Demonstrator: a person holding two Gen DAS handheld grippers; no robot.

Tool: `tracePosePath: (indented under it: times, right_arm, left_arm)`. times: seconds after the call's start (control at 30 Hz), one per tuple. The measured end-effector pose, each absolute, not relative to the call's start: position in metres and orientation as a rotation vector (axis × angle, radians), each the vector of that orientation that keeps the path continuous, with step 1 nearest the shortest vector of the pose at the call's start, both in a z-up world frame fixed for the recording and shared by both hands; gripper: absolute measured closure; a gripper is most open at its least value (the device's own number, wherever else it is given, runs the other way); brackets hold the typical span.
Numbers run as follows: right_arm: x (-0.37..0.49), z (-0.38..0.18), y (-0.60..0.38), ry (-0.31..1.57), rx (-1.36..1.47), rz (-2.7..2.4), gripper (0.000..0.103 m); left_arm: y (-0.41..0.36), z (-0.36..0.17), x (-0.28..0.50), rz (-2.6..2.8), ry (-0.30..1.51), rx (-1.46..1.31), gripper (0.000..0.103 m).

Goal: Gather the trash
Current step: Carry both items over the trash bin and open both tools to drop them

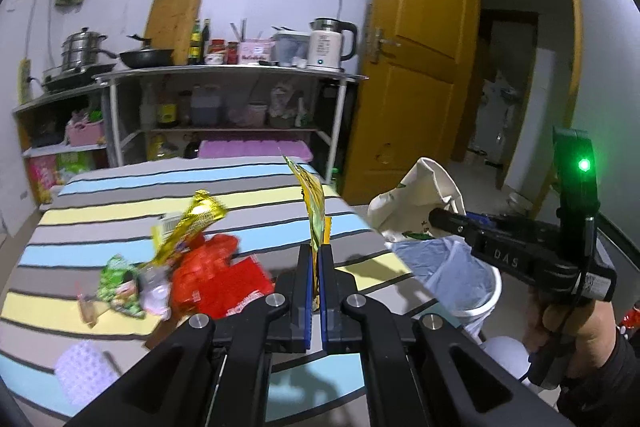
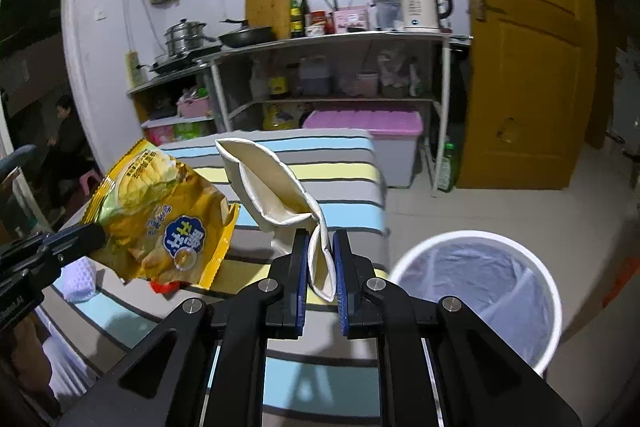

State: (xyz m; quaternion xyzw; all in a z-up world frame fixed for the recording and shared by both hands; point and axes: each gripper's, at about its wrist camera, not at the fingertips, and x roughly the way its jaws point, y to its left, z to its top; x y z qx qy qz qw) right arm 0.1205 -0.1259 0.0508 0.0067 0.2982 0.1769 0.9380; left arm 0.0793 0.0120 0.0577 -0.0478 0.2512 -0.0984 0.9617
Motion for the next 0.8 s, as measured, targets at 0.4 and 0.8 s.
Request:
tracePosePath:
  times: [0.4,0.8]
  right_arm:
    - [0.122,0.028,-0.207,0.655,0.085,0.204,0.091]
    - [0.134,-0.010,-0.250,0.757,0.123,0.119,0.089]
  left_arm:
    - [-0.071,0.051,0.127,-0.359,0.545,-0.043,0.101]
    - [-0.136,0.016,0.172,-0.484,0.646,-0.014,0.101]
